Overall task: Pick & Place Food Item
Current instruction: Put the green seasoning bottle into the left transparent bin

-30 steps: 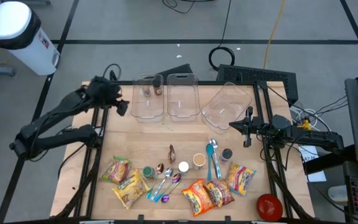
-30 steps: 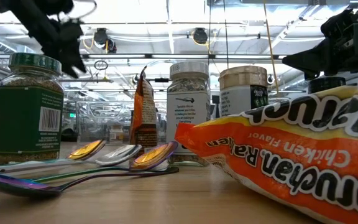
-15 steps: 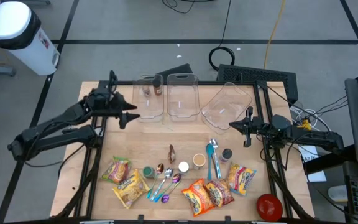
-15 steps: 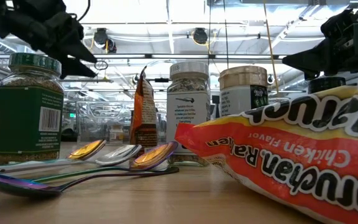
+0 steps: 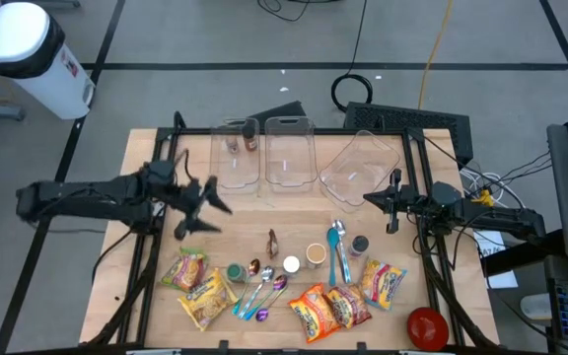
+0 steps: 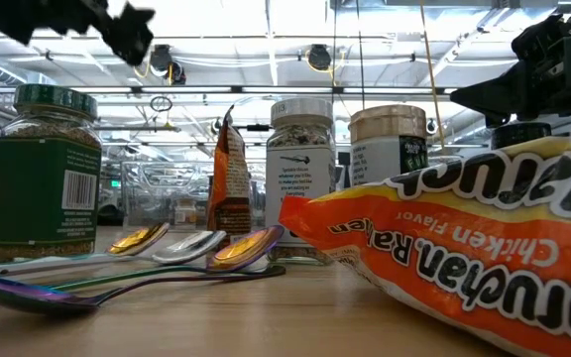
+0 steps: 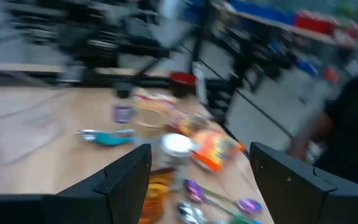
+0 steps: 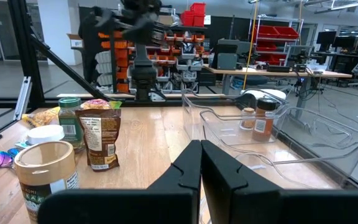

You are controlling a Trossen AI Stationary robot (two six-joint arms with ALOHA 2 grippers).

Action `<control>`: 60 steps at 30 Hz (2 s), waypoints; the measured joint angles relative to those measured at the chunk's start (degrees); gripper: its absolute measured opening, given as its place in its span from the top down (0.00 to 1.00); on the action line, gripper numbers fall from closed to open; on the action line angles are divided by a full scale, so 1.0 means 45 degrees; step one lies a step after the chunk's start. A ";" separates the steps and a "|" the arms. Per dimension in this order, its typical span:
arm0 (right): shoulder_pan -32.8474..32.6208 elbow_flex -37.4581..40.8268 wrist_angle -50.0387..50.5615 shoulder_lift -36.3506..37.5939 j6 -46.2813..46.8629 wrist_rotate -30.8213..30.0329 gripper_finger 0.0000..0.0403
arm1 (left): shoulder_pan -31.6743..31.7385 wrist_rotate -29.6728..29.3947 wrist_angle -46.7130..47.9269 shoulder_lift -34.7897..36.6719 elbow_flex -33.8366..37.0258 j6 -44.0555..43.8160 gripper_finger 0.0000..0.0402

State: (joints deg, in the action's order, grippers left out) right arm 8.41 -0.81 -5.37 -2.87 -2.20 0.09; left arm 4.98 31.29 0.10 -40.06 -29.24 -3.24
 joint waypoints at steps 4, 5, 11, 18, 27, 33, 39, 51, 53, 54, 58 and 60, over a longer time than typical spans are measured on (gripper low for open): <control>-0.0001 -0.0003 0.0000 0.0003 0.0000 0.0002 1.00 | -0.2122 -0.3018 0.3126 -0.0996 -0.1930 0.0320 0.32; -0.0002 0.0002 0.0000 0.0003 0.0000 0.0002 1.00 | -0.2596 -0.3981 0.4182 -0.1383 -0.2484 0.0321 0.31; 0.0003 0.0000 0.0000 0.0003 -0.0002 -0.0003 1.00 | -0.4901 -0.6578 0.8118 -0.4272 -0.5244 0.0034 0.27; 0.0003 -0.0003 0.0000 0.0003 0.0000 -0.0003 1.00 | -0.6261 -0.6605 0.9594 -0.7223 -0.6699 0.0018 0.25; -0.0002 0.0002 0.0000 0.0003 0.0000 -0.0003 1.00 | -0.6895 -0.6635 0.9496 -0.9369 -0.6901 -0.0329 0.28; 0.0001 -0.0003 0.0000 0.0003 0.0000 -0.0003 1.00 | -0.6899 -0.6632 0.8842 -1.0057 -0.6903 -0.0551 0.27; 0.0003 -0.0003 0.0000 0.0003 0.0000 -0.0002 1.00 | -0.6899 -0.6653 0.8408 -1.0446 -0.6905 -0.0690 0.29; 0.0003 -0.0003 0.0000 0.0003 -0.0003 -0.0003 1.00 | -0.6865 -0.7187 0.8411 -1.0321 -0.6905 -0.2824 0.48; 0.0001 0.0000 0.0000 0.0003 0.0000 0.0002 1.00 | -0.6807 -0.7076 0.8421 -1.0228 -0.6905 -0.2989 0.48; 0.0000 0.0001 0.0000 0.0003 0.0000 -0.0002 1.00 | -0.6757 -0.6964 0.8419 -1.0135 -0.6905 -0.2990 0.48; 0.0003 -0.0003 0.0000 0.0003 0.0000 -0.0003 1.00 | -0.6375 -0.6970 0.8747 -0.9480 -0.7162 -0.2611 0.48; 0.0000 0.0000 0.0000 0.0003 -0.0002 -0.0001 1.00 | -0.6123 -0.7163 0.9220 -0.9071 -0.7600 -0.2226 0.48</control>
State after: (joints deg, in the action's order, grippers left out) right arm 8.41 -0.81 -5.37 -2.85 -2.21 0.09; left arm -22.57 -0.95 41.59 -80.88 -63.44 -13.25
